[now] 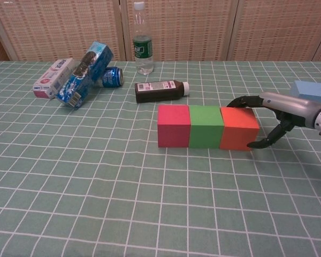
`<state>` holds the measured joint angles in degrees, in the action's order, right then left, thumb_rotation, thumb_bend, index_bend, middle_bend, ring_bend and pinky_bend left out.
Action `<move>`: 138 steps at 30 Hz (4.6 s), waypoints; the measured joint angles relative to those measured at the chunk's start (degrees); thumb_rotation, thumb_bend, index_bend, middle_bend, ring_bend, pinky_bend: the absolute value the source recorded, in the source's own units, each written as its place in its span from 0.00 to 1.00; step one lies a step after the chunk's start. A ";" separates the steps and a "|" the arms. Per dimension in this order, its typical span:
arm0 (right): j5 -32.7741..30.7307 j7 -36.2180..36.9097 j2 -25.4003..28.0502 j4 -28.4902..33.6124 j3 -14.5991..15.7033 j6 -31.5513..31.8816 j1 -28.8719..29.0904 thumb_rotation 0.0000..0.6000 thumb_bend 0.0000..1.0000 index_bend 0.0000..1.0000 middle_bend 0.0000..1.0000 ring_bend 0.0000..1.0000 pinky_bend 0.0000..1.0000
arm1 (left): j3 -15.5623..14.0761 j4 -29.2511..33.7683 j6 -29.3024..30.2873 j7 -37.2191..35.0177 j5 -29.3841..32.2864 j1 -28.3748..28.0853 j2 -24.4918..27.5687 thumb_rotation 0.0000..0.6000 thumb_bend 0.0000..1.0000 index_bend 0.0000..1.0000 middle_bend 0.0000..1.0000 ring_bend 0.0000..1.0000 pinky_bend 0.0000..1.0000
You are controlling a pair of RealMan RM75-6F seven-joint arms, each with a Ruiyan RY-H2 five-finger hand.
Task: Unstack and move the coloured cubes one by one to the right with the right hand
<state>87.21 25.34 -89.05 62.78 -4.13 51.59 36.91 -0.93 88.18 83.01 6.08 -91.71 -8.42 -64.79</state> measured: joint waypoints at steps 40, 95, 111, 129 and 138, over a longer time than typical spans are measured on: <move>-2.18 -19.13 28.04 31.72 9.30 0.65 -7.47 1.00 0.11 0.43 0.33 0.13 0.01 | -0.07 0.20 -1.04 0.18 0.27 -0.47 -0.13 1.00 0.47 0.13 0.19 0.20 0.39; -3.55 -5.99 -8.89 -4.50 -3.19 -1.77 6.03 1.00 0.06 0.17 0.09 0.01 0.03 | -0.08 -0.13 -0.02 -1.28 0.07 -0.07 0.25 1.00 0.47 0.13 0.19 0.20 0.39; 0.54 2.93 -16.14 -17.49 -2.01 9.50 4.75 1.00 0.11 0.65 0.57 0.49 0.51 | -0.15 -0.24 -0.09 -1.17 -0.08 -0.10 0.23 1.00 0.47 0.13 0.19 0.20 0.39; -4.30 -6.56 -1.48 -7.64 -2.85 9.13 -1.12 1.00 0.11 0.19 0.11 0.00 0.01 | -0.17 0.11 -1.33 0.45 0.29 -0.60 -0.13 1.00 0.47 0.13 0.19 0.20 0.39; 2.35 0.30 4.60 -1.51 1.34 11.45 -2.17 1.00 0.06 0.00 0.00 0.00 0.00 | -0.19 -0.07 -0.79 -0.07 0.03 -0.44 -0.05 1.00 0.47 0.13 0.19 0.20 0.39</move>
<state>89.56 25.64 -84.45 61.28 -2.79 63.04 34.73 -1.13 88.12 82.22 6.01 -91.68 -8.85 -64.84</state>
